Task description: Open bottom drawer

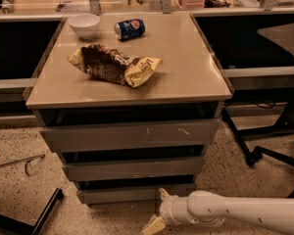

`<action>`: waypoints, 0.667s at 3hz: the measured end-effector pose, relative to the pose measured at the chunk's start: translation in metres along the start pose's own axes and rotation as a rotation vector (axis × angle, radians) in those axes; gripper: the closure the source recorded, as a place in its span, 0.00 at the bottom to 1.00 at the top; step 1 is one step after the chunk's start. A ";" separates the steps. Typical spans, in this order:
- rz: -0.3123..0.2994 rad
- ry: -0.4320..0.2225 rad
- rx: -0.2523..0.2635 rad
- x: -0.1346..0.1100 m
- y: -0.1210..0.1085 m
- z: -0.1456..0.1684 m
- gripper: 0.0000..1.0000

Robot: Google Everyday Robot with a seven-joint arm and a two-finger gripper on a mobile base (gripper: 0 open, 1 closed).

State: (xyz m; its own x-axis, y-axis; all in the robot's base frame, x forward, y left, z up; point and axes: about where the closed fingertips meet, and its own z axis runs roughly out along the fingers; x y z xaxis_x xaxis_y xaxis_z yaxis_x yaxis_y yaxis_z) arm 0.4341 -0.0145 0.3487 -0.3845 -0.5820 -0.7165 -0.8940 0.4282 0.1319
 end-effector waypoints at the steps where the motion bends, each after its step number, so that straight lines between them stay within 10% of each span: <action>1: 0.002 -0.025 0.014 0.005 -0.010 0.030 0.00; 2: 0.031 -0.079 0.080 0.024 -0.026 0.075 0.00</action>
Offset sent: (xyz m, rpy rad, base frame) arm 0.0643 0.0272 -0.1103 0.0647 -0.1492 -0.1881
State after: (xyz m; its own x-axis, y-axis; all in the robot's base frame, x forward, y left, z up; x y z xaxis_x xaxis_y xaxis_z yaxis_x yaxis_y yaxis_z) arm 0.4652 0.0118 0.2768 -0.3891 -0.5126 -0.7654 -0.8595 0.5009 0.1015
